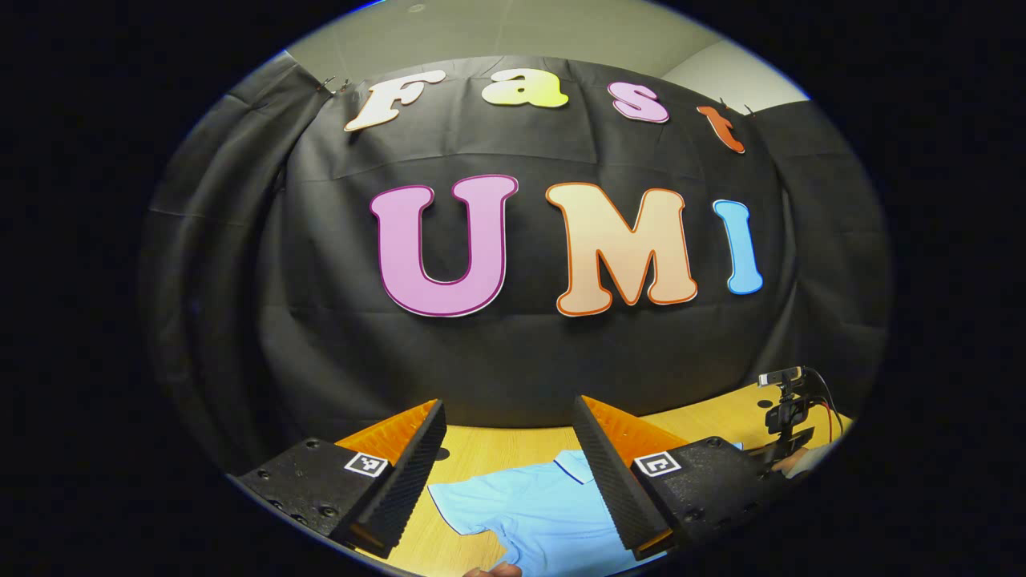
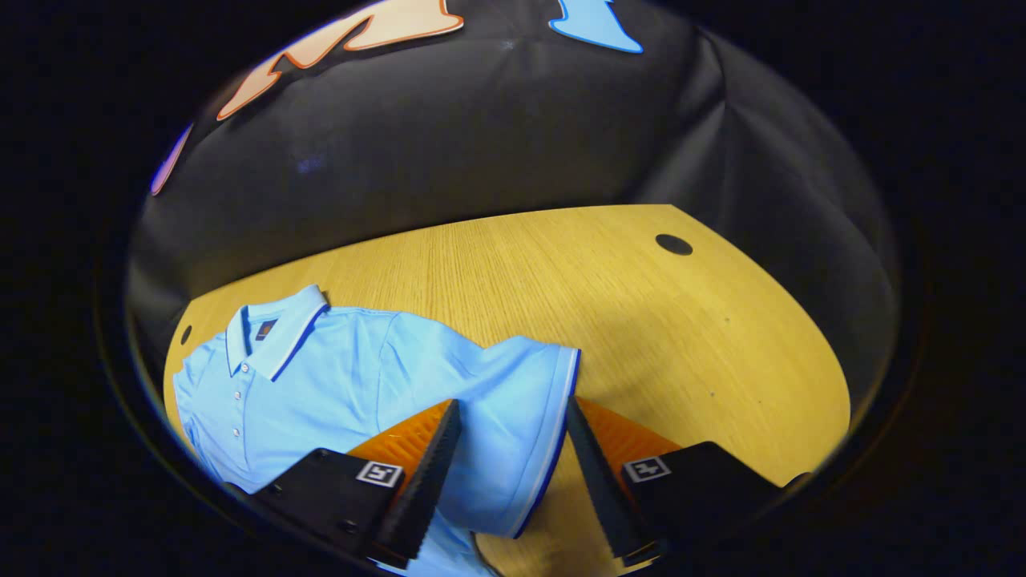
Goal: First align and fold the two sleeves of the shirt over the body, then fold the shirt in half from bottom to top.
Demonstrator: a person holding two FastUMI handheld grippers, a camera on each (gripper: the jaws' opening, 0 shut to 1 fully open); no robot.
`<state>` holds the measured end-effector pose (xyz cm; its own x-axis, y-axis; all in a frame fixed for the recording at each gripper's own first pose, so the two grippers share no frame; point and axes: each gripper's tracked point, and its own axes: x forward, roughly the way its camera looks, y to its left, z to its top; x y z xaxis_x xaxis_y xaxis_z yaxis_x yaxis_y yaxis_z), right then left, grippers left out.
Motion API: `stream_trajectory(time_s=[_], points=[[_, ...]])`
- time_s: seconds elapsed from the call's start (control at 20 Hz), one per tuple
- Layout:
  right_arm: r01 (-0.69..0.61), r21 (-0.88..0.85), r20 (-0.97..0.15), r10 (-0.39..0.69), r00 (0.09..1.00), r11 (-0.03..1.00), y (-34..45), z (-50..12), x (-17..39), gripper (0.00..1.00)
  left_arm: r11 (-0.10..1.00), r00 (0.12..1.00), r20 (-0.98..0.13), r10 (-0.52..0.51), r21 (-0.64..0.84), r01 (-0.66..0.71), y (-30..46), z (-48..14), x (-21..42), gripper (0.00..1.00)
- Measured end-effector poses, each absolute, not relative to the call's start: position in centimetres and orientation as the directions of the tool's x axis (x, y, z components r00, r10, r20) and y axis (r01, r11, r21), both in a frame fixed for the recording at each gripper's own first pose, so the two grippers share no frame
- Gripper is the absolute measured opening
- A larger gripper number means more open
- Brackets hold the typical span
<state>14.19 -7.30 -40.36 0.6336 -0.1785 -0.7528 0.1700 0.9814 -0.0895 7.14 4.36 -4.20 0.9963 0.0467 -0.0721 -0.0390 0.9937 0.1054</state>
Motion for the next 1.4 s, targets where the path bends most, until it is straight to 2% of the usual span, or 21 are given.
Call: stream_trajectory(time_s=[0.05,0.3,0.35,0.7,1.0,1.3,1.4], points=[[0.169,-0.072,-0.759,-0.164,0.63,0.983,-7.0,-40.5,14.1,0.77,0.994,0.996,-0.071,0.048,0.106,-0.041,4.4,-4.1,7.2,0.95],[0.195,0.017,-0.775,-0.11,0.622,0.981,-5.7,-40.3,14.6,0.06,0.994,0.995,-0.077,0.057,0.102,-0.049,4.7,-4.3,7.2,0.95],[0.187,0.073,-0.786,-0.059,0.615,0.98,-4.7,-40.5,14.6,0.03,0.994,0.995,-0.08,0.06,0.1,-0.052,4.8,-4.4,7.1,0.95],[0.167,0.279,-0.737,0.1,0.668,0.946,0.3,-36.8,16.0,0.02,0.993,0.992,-0.092,0.09,0.09,-0.081,6.1,-4.9,6.9,0.94],[0.109,0.402,-0.712,0.236,0.661,0.909,7.4,-35.7,14.9,0.03,0.993,0.987,-0.125,0.105,0.062,-0.098,6.6,-5.9,7.1,0.94],[0.055,0.377,-0.749,0.27,0.605,0.925,11.5,-38.2,13.2,0.03,0.988,0.966,-0.204,0.156,0.022,-0.155,9.8,-9.7,6.7,0.96],[0.027,0.388,-0.742,0.295,0.602,0.921,12.3,-38.2,12.8,0.11,0.983,0.957,-0.23,0.177,0.005,-0.181,10.9,-11.2,7.3,0.96]])
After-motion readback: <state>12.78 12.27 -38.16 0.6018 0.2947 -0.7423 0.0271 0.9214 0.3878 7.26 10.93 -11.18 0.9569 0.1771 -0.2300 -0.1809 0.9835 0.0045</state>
